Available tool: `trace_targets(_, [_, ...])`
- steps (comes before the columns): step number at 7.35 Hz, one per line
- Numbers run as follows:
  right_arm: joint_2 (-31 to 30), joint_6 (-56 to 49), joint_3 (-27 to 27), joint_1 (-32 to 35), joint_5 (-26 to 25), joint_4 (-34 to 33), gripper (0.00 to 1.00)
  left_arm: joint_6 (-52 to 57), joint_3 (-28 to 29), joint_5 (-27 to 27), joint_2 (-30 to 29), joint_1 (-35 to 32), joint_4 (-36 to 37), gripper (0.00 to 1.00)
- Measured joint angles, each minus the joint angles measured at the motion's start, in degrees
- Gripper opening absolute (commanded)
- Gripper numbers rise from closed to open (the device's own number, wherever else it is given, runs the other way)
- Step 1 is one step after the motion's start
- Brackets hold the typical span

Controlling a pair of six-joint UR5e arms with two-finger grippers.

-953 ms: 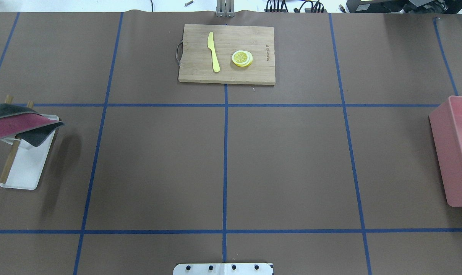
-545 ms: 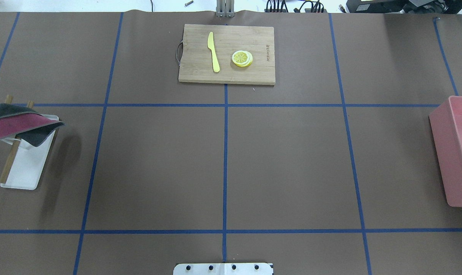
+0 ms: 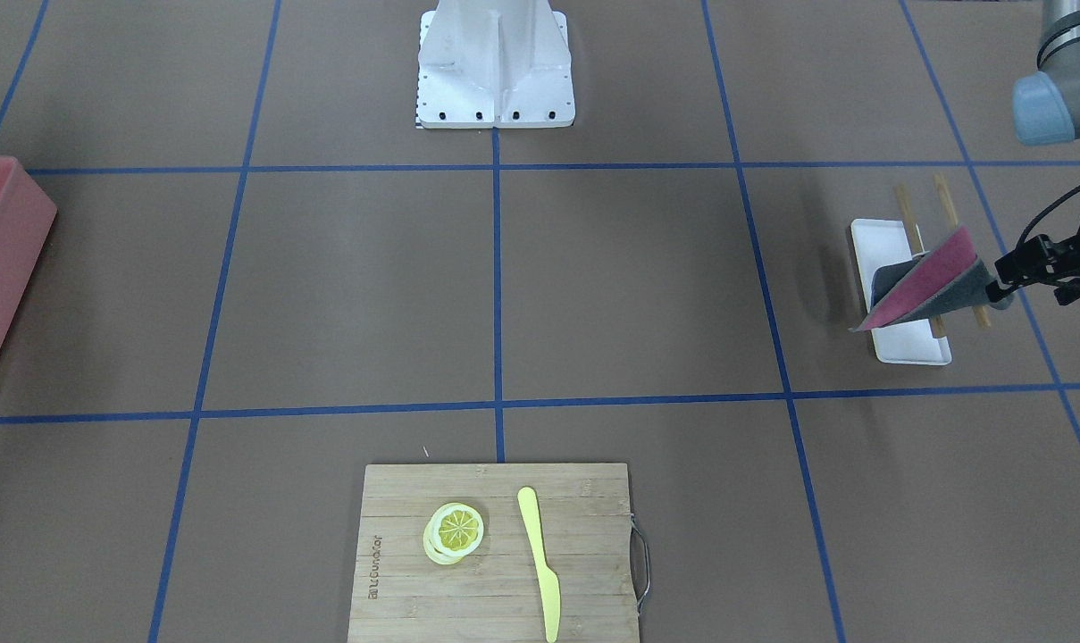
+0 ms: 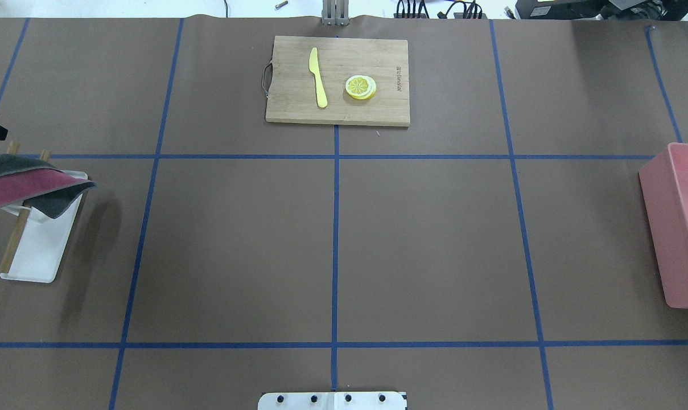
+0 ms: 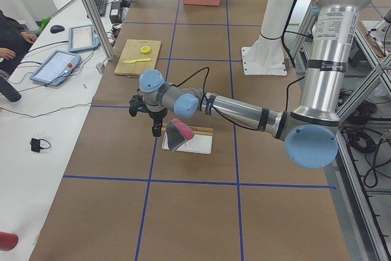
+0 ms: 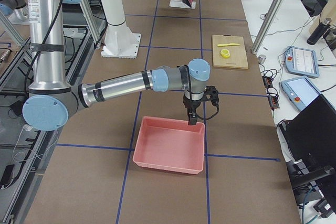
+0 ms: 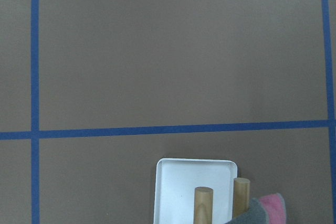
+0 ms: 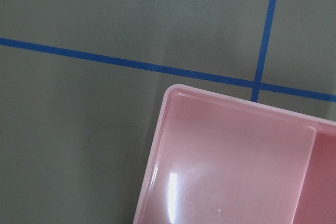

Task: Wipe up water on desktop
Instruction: 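Grasp the grey-and-pink cloth on the white rack with the left gripper and lift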

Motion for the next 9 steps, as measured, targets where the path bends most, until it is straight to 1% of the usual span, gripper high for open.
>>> trace_targets(1, [0.2,0.03,0.03,0.12,-0.02,0.16,1.0,0.02,0.0,-0.13,0.1,0.77,-0.02,0.98])
trace_targets(2, [0.39,0.07,0.02,0.15,-0.03,0.23,1.0,0.12,0.04,-0.12,0.38,1.46,-0.26,0.91])
trace_targets(3, [0.67,0.13,-0.04,0.17,-0.02,0.25,1.0,0.18,0.15,-0.04,0.78,2.15,-0.98,0.79])
trace_targets(5, [1.23,0.71,-0.18,0.18,0.08,0.23,1.0,0.17,0.31,0.1,1.21,3.11,-2.19,0.49])
trace_targets(6, [1.32,1.61,-0.1,0.18,0.2,0.24,1.0,0.18,0.32,0.12,1.27,3.25,-2.32,0.43])
trace_targets(7, [1.43,2.25,-0.06,0.19,0.31,0.26,1.0,0.26,0.31,0.13,1.35,3.28,-2.38,0.29])
trace_targets(8, [1.63,2.54,-0.07,0.19,0.37,0.26,1.0,0.37,0.19,0.13,1.58,3.27,-2.45,0.11])
trace_targets(9, [1.83,2.64,-0.09,0.19,0.41,0.25,1.0,0.45,-0.05,0.13,1.94,3.24,-2.48,0.0])
